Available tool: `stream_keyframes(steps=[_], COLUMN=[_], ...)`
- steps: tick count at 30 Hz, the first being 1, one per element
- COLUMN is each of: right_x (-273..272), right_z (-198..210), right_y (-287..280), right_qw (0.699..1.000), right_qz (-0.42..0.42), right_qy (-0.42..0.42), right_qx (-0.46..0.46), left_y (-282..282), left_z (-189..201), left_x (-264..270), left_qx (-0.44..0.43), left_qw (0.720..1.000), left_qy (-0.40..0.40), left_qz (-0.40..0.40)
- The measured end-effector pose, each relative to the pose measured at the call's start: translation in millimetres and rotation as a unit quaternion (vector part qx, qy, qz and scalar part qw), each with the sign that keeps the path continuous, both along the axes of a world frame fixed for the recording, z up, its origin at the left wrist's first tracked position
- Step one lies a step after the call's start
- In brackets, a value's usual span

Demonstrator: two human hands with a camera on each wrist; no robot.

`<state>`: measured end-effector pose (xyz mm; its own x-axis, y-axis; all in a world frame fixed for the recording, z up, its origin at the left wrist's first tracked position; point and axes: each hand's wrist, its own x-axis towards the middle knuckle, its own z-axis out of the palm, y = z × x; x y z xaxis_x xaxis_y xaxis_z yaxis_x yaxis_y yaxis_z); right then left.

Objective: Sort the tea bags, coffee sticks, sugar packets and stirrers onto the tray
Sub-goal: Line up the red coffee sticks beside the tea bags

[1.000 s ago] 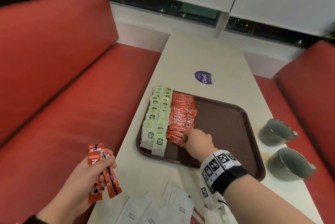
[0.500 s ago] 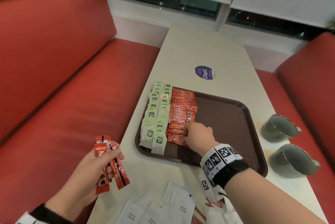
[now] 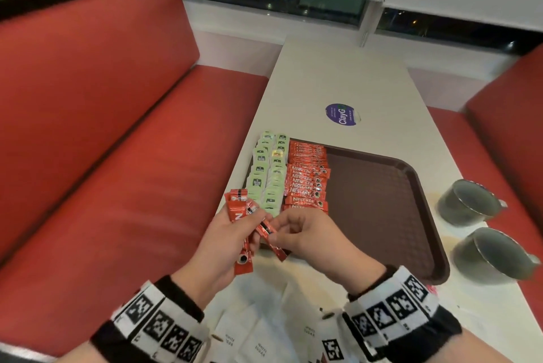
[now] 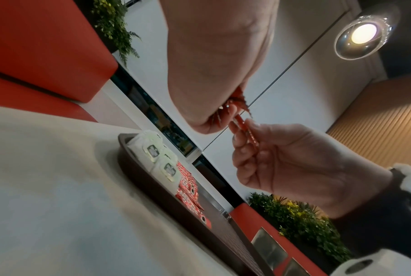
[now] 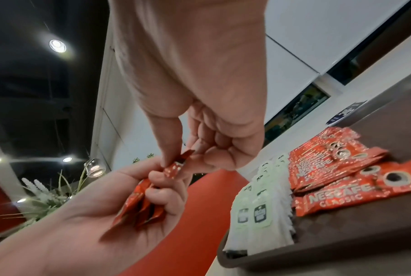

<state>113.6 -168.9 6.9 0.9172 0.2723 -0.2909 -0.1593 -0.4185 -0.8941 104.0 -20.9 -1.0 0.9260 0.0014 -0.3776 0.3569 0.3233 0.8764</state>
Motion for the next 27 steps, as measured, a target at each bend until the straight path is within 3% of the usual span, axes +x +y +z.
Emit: stream_keyframes(steps=[2,3,4,5,7,8,10,12,17,19,23,25,27], right_x=[0,-2,-3,-4,-6,-7,-9,-10,-16,-15,-14,-12,-12], right_z=[-1,-2,-2,-2,-4,-6,-11,-13,-16,-16,-9,-6,-4], right_y=[-9,-15,-21,-27,-40,-46,-51,-54,-54,-53,-57,-60,-60], right_qw=[1.000,0.999,0.990,0.959,0.832,0.773,0.700,0.675,0.679,0.721,0.851,0.883,0.892], right_qz=[-0.018,-0.022,-0.024,-0.028,0.002,0.021,0.036,0.031,0.032,0.017,-0.005,0.045,0.093], right_qy=[-0.001,-0.038,-0.128,-0.261,-0.516,-0.591,-0.668,-0.692,-0.692,-0.652,-0.496,-0.435,-0.398], right_qx=[0.014,0.002,-0.043,-0.108,-0.205,-0.230,-0.250,-0.255,-0.244,-0.233,-0.173,-0.171,-0.194], left_y=[-3,-2,-1,0,3,4,7,8,6,4,3,5,6], left_z=[1,1,1,2,6,9,15,21,28,29,29,24,19], left_x=[-1,-1,0,0,-1,-2,-2,-1,-2,-4,-3,-2,-3], left_qx=[-0.010,-0.024,-0.045,-0.068,-0.100,-0.105,-0.097,-0.054,0.076,0.126,0.260,0.325,0.375], left_qw=[1.000,1.000,0.999,0.997,0.993,0.989,0.982,0.979,0.973,0.967,0.936,0.909,0.878], left_qy=[-0.008,-0.006,0.003,0.020,0.058,0.071,0.070,0.048,0.001,-0.029,-0.080,-0.114,-0.145], left_qz=[-0.004,0.000,0.007,0.009,-0.031,-0.071,-0.150,-0.191,-0.216,-0.218,-0.222,-0.235,-0.260])
